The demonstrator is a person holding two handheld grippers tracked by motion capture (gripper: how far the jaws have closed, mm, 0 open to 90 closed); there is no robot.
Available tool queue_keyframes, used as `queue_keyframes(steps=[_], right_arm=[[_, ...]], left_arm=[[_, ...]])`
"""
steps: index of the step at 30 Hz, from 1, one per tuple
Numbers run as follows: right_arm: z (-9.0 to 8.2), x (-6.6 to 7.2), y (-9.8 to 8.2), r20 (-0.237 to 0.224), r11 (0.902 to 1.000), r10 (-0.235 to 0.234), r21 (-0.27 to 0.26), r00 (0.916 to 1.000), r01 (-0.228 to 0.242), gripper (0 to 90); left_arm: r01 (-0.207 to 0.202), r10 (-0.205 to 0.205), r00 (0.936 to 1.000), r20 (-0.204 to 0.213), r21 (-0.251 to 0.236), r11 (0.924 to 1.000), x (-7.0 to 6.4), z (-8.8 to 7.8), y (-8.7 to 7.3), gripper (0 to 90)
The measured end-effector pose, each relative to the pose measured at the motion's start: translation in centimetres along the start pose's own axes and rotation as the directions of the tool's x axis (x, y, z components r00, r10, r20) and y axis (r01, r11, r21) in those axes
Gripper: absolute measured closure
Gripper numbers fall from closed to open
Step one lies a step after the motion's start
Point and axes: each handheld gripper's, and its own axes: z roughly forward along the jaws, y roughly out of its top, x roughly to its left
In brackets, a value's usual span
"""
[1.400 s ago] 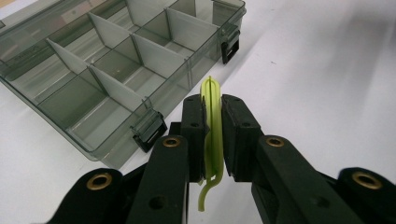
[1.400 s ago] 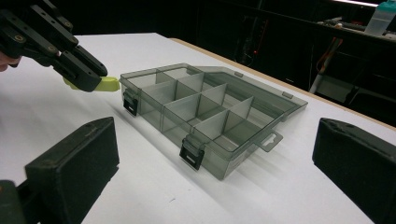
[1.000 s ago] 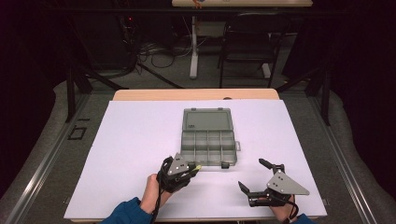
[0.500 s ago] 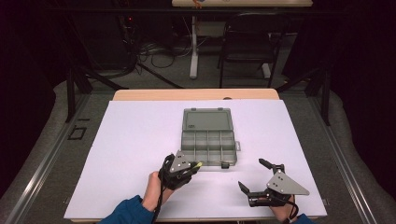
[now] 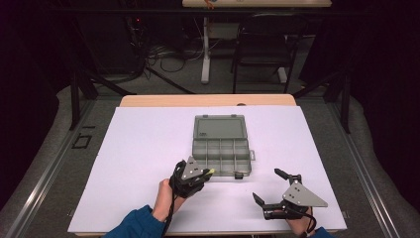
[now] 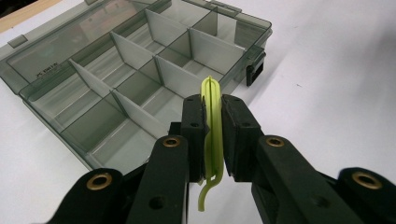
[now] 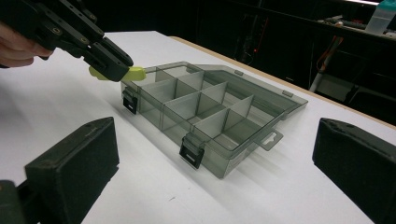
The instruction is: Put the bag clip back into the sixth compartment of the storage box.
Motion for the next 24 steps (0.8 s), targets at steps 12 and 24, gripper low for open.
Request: queue_keyframes(steps=[12,24], right_arm=[[0.01,0.01,0.0,0.0,1.0,-0.001,0.001,1.0,0.001,0.0],[0.02,0.01,-0.01,0.0,1.0,-0.001,0.002,1.0,0.001,0.0]], left_arm=[[0.011,-0.011,0.9999,-0.006,-0.015,0.9998,0.47,0.27,0.49,80.0],[0.036,-0.036,0.9993,-0.004,-0.023,0.9991,0.94,0.8,0.75,80.0]])
